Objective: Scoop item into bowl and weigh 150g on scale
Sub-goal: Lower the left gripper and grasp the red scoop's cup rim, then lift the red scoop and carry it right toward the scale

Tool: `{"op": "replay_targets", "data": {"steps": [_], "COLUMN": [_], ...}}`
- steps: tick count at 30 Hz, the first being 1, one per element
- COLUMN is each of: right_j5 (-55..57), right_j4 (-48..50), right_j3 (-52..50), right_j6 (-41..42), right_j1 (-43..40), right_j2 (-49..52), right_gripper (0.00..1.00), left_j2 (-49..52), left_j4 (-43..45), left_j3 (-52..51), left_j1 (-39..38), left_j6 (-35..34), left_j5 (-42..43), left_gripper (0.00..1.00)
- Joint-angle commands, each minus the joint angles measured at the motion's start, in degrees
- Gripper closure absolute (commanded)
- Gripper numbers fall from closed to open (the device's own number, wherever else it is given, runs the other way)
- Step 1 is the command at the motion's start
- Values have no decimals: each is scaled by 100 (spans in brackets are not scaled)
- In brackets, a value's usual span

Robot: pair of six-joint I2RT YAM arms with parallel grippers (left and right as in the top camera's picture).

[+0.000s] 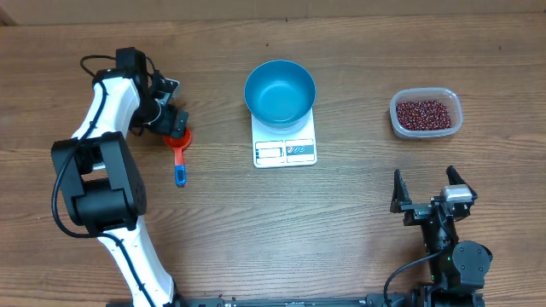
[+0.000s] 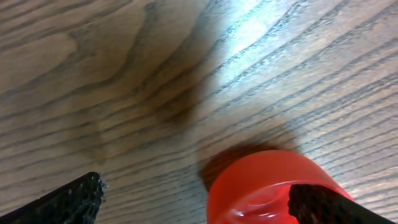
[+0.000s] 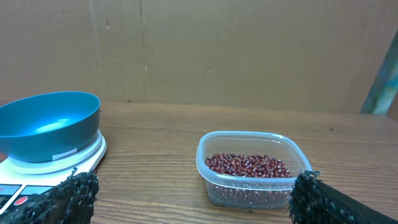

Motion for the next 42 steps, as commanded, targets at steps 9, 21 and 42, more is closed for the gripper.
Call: {"op": "replay_targets", "data": {"steps": [9,21,42], "right_j5": [37,37,37], "right_j4": [17,15,17], "right_j3": [-59,-59,-59], "right_j6": [4,4,4], "right_j1": [-7,-7,-7], "right_j2": [-57,-57,-57], "right_gripper": [0,0,0], "left_j2": [83,83,81], "left_j4": [-79,293,70], "left_j3": [-94,-409,-402], "left_j1": [-24,-24,-24], "left_j6": [157,155,-66], "left_j5": [-17,-55,-9], "left_gripper": [5,9,96]}}
